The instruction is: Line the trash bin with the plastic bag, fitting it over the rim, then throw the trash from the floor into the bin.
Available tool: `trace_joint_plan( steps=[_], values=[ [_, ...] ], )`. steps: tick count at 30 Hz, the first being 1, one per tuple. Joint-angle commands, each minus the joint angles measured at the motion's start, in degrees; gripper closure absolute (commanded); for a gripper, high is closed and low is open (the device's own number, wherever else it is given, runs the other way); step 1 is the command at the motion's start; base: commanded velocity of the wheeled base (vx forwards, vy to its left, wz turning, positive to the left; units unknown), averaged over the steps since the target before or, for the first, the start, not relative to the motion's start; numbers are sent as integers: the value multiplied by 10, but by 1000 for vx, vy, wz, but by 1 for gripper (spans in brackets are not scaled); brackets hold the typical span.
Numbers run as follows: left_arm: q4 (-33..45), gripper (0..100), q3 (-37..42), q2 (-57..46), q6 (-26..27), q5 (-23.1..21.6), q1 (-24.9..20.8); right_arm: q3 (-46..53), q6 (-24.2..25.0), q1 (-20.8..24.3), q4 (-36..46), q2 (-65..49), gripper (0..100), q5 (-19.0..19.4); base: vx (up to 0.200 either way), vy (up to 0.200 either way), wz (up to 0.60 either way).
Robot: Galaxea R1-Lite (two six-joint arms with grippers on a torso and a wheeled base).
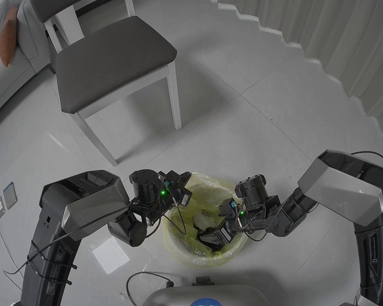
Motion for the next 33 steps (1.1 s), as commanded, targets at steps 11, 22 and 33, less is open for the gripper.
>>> trace_joint_plan(
  steps=[11,22,33],
  values=[
    [-2,100,20,4,-35,0,4,66,2,-45,-20,-130,0,4,0,0,0],
    [3,100,25,9,-36,0,2,97,4,-90,-21,-215,0,41,0,0,0],
    [2,0,28,4,-51,1,7,92,4,-117,-20,-219,0,42,0,0,0]
  ],
)
